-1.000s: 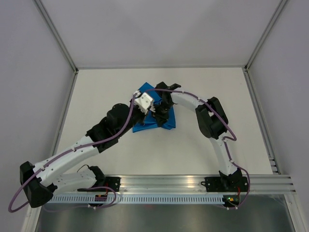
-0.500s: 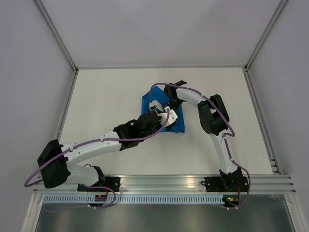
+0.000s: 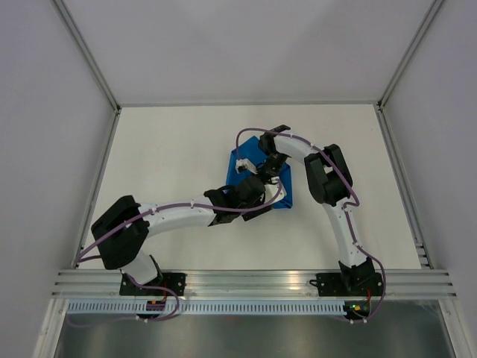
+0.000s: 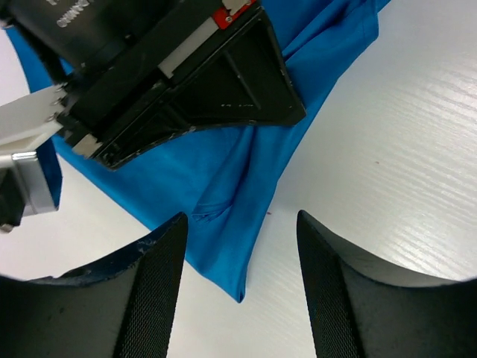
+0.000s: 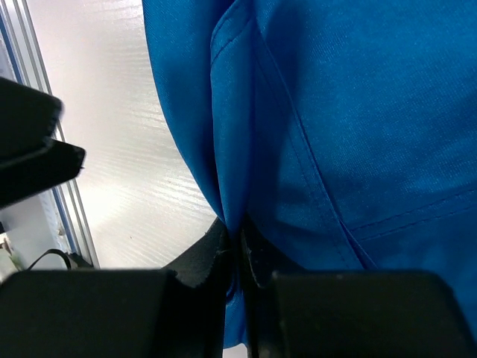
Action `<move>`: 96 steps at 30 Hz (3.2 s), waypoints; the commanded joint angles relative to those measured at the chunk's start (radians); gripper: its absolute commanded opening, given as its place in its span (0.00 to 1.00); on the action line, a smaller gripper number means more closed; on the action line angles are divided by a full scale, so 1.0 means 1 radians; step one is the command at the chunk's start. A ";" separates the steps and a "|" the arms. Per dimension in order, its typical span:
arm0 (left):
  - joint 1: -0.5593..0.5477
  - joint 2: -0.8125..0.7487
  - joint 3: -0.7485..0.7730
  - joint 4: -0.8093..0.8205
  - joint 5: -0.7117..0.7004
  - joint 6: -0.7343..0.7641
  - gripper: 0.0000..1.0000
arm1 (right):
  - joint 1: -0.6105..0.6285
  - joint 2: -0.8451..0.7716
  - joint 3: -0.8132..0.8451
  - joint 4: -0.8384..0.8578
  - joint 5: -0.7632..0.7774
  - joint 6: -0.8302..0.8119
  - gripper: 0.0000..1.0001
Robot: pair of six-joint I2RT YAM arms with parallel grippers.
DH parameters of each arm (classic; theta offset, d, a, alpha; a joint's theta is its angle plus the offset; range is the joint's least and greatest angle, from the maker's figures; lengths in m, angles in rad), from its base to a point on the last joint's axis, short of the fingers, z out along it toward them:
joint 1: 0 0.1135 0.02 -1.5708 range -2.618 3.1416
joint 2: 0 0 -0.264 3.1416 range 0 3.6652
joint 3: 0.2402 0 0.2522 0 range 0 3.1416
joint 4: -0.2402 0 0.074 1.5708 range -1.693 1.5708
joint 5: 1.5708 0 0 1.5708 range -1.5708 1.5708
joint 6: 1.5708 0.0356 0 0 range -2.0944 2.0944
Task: Fold the napkin, place the utensils inside, and roll it up
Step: Roll the napkin with the utensil
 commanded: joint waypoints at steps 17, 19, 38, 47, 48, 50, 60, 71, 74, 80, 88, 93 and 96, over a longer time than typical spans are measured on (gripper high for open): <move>0.041 0.169 0.059 0.164 0.125 0.043 0.76 | -0.013 0.099 -0.018 0.094 0.145 -0.045 0.14; 0.050 0.181 0.070 0.165 0.132 0.051 0.76 | -0.014 0.100 -0.017 0.094 0.145 -0.046 0.14; 0.099 0.301 0.116 0.114 0.309 -0.001 0.66 | -0.029 0.119 0.027 0.077 0.141 -0.045 0.13; 0.129 0.346 0.148 0.059 0.382 -0.043 0.27 | -0.051 0.119 0.043 0.080 0.135 -0.039 0.13; 0.133 0.350 0.153 0.053 0.390 -0.044 0.24 | -0.052 0.117 0.044 0.080 0.131 -0.039 0.13; 0.139 0.361 0.166 0.034 0.411 -0.049 0.17 | -0.059 0.110 0.043 0.078 0.127 -0.039 0.13; 0.199 0.393 0.206 -0.029 0.566 -0.097 0.02 | -0.111 0.010 0.028 0.114 0.049 0.001 0.43; 0.313 0.465 0.284 -0.105 0.807 -0.144 0.02 | -0.195 -0.194 -0.107 0.225 -0.062 0.090 0.62; 0.342 0.490 0.298 -0.116 0.868 -0.155 0.02 | -0.217 -0.245 -0.163 0.307 -0.059 0.148 0.63; 0.395 0.568 0.355 -0.177 0.993 -0.166 0.02 | -0.250 -0.385 -0.316 0.526 -0.036 0.236 0.64; 0.432 0.617 0.441 -0.292 1.068 -0.141 0.02 | -0.267 -0.502 -0.466 0.828 0.046 0.403 0.70; 0.435 0.642 0.481 -0.383 1.059 -0.121 0.02 | -0.275 -0.486 -0.420 0.815 -0.003 0.451 0.74; 0.440 0.659 0.508 -0.418 1.066 -0.118 0.02 | -0.279 -0.504 -0.442 0.842 -0.028 0.457 0.74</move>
